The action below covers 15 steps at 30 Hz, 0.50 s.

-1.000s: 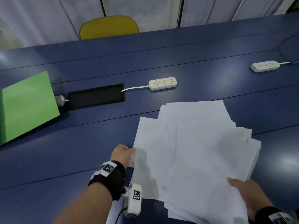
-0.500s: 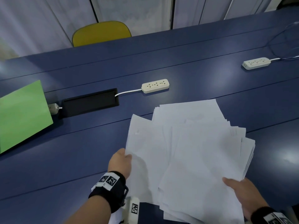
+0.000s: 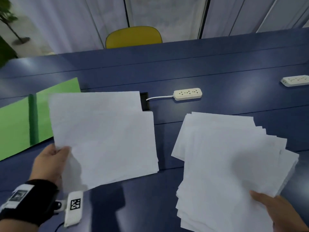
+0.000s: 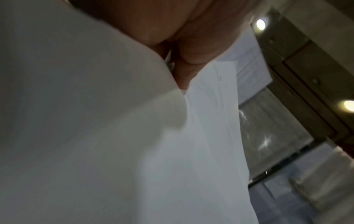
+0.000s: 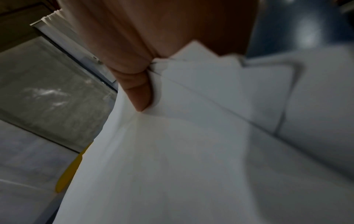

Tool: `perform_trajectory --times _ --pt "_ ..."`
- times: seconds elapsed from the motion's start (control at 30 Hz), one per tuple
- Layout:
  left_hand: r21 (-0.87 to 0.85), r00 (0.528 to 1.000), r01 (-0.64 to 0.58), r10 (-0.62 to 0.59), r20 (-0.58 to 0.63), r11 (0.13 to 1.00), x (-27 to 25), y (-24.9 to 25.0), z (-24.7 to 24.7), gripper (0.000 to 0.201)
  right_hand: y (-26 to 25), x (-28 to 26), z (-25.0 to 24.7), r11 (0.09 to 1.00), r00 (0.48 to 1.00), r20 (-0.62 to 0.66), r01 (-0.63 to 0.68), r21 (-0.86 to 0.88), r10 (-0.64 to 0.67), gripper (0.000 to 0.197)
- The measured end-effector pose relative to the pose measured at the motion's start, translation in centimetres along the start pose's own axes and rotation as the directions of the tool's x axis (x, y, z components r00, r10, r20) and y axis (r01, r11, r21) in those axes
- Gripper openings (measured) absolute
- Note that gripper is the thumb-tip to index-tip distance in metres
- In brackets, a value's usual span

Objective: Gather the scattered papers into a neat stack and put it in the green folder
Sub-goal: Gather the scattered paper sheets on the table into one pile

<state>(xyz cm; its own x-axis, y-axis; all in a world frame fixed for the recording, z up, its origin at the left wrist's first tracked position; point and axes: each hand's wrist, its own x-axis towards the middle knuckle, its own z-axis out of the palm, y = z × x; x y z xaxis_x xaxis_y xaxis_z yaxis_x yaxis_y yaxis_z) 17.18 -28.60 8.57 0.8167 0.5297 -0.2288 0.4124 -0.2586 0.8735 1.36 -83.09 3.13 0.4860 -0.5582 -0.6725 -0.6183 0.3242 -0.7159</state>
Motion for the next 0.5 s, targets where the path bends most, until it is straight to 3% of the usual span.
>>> perform_trajectory --times 0.07,0.13,0.23,0.27,0.33,0.37,0.43,0.5 --pt "-0.138 0.999 0.053 -0.054 -0.004 0.989 0.8 -0.7 -1.2 0.018 -0.3 -0.9 2.3 1.0 0.998 0.056 0.016 0.022 -0.017 0.05" --pt "-0.259 0.996 0.092 -0.093 0.008 0.961 0.4 -1.1 -1.4 0.012 -0.1 -2.4 5.2 0.997 0.991 0.133 0.026 0.073 -0.035 0.035" --pt "-0.283 0.993 0.113 -0.118 -0.001 0.953 -2.1 -1.7 0.0 0.015 2.1 -2.8 9.2 0.996 0.973 0.229 -0.023 0.085 0.003 0.089" --pt "-0.243 0.992 0.12 -0.127 -0.012 0.963 -3.3 -2.1 0.9 0.021 2.6 -3.3 10.6 0.993 0.963 0.268 -0.057 0.105 0.026 0.082" --pt "-0.239 0.981 0.195 -0.194 0.025 0.951 -6.2 -3.4 3.0 0.022 3.2 -4.7 13.4 0.987 0.94 0.329 -0.13 0.1 0.09 0.036" --pt "-0.274 0.963 0.268 -0.261 0.062 0.924 -7.8 -4.1 4.1 0.018 3.5 -5.3 14.6 0.985 0.931 0.34 -0.163 0.06 0.134 0.026" --pt "-0.28 0.908 0.418 -0.388 0.158 0.864 -10.9 -5.3 6.3 0.012 5.1 -5.8 16.4 0.977 0.916 0.352 -0.213 0.027 0.19 0.025" --pt "-0.187 0.853 0.508 -0.461 0.246 0.841 -14.0 -6.8 7.7 0.023 6.3 -6.0 17.4 0.961 0.918 0.32 -0.27 0.067 0.235 0.045"
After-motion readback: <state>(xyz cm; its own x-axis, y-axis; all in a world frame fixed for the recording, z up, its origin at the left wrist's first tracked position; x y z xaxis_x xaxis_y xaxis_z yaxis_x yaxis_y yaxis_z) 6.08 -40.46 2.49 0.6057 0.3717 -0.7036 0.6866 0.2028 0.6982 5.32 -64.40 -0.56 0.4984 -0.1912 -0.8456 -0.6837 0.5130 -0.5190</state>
